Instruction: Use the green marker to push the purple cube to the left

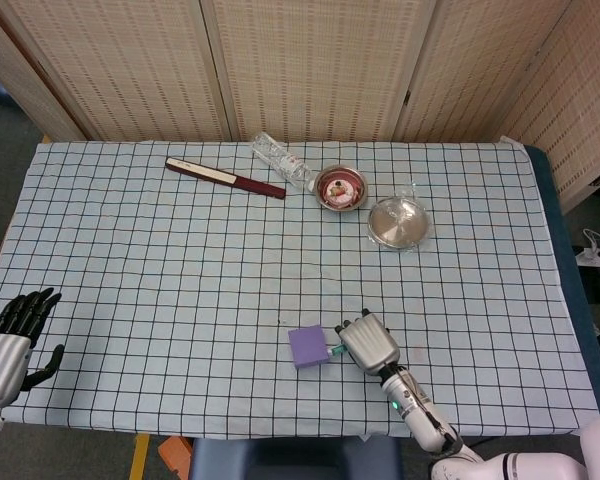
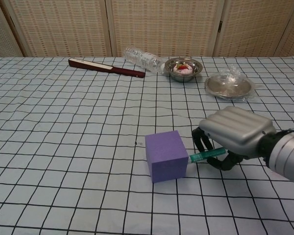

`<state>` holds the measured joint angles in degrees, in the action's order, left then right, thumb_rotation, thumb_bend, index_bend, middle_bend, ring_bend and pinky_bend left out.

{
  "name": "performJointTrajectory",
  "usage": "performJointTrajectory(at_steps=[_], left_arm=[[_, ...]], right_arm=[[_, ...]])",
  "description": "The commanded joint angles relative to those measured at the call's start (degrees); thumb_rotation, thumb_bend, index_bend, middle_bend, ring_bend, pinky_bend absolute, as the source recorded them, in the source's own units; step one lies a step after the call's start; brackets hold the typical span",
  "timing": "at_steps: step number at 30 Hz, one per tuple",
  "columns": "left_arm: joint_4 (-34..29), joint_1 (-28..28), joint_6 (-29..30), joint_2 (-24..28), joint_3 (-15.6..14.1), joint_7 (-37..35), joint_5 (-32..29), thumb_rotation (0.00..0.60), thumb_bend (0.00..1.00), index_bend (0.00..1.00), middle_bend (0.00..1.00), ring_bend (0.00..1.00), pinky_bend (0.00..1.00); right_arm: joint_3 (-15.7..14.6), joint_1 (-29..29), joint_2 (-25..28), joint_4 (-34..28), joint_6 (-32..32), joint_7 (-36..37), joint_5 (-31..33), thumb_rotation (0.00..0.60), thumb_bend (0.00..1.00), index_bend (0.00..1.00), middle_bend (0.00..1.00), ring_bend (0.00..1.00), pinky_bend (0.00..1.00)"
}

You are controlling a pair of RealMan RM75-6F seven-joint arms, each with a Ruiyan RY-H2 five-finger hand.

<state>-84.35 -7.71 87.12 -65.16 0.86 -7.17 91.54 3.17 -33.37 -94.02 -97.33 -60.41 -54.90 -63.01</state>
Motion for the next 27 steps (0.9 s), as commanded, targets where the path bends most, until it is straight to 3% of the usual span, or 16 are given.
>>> performJointTrajectory(at_steps=[1, 14, 27], left_arm=[[0.0, 0.0, 0.0, 0.0, 0.0, -0.1, 0.1, 0.6, 0.47, 0.0, 0.0, 0.0, 0.06], [0.1, -0.1, -0.2, 0.3, -0.2, -1.1, 0.2, 0.6, 0.47, 0.0, 0.0, 0.0, 0.06], [0.7, -0.4, -0.8, 0.8, -0.1, -3.9, 0.1, 0.6, 0.47, 0.0, 0.0, 0.0, 0.06]], right_arm=[[1.2, -1.7, -2.1, 0.6, 0.9, -1.3, 1.7, 0.6, 0.47, 0.93, 0.85, 0.6, 0.39], [7.2, -10.5, -12.9, 5.6, 0.4, -8.2, 9.8, 0.6, 0.47, 0.93, 0.85, 0.6, 0.4], [14.6, -20.9, -26.0, 19.7, -0.9, -12.6, 15.9, 0.6, 0.47, 0.93, 0.85, 0.6, 0.4]])
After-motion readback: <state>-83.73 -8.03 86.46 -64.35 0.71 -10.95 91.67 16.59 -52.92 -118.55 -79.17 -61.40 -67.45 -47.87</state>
